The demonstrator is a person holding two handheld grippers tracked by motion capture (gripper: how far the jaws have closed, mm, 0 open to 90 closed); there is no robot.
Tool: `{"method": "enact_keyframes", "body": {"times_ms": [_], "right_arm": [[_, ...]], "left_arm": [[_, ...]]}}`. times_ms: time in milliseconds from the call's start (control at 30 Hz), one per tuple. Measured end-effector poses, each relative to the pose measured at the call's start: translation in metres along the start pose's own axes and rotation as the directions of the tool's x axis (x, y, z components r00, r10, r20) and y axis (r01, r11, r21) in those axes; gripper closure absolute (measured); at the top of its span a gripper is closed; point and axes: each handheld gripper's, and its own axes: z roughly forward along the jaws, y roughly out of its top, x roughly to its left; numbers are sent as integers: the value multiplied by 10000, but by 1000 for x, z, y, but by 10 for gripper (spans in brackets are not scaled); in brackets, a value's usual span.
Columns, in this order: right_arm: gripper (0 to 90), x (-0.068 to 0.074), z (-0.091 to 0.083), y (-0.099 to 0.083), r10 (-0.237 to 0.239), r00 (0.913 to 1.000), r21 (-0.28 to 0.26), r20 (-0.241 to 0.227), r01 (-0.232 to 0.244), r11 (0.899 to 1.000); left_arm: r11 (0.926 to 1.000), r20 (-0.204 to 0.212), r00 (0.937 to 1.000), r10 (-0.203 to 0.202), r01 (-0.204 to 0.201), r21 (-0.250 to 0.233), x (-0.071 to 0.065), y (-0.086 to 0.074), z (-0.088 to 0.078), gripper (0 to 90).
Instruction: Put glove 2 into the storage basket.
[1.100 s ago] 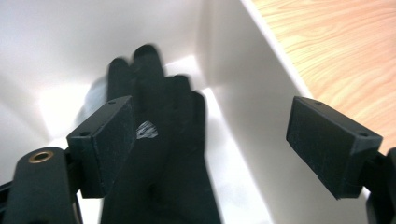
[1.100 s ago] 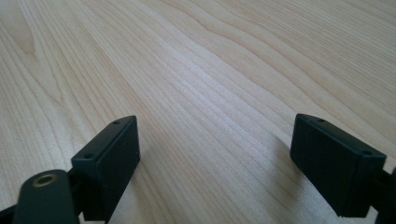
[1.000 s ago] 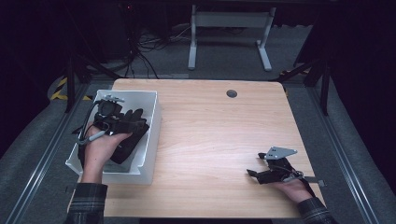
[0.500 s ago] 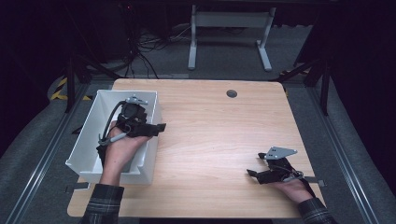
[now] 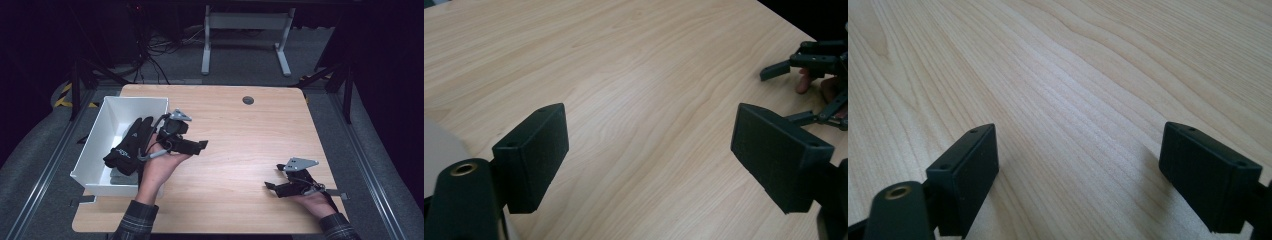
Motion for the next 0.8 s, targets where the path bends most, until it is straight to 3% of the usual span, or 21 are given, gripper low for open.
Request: {"method": "enact_keyframes", "body": {"times_ms": [367, 600, 800], "right_arm": [[164, 0, 0, 0, -7, 10000, 0, -11, 7, 10000], [164, 0, 0, 0, -5, 10000, -1, -15, 5, 10000], [163, 0, 0, 0, -12, 10000, 8, -20, 12, 10000]], "left_arm": [[9985, 444, 9977, 507, -515, 160, -30, -11, 40, 161], [9955, 672, 9934, 925, -937, 145, -42, -33, 61, 158], [9931, 827, 9911, 1040, -1080, 455, -47, -57, 80, 158]]}}
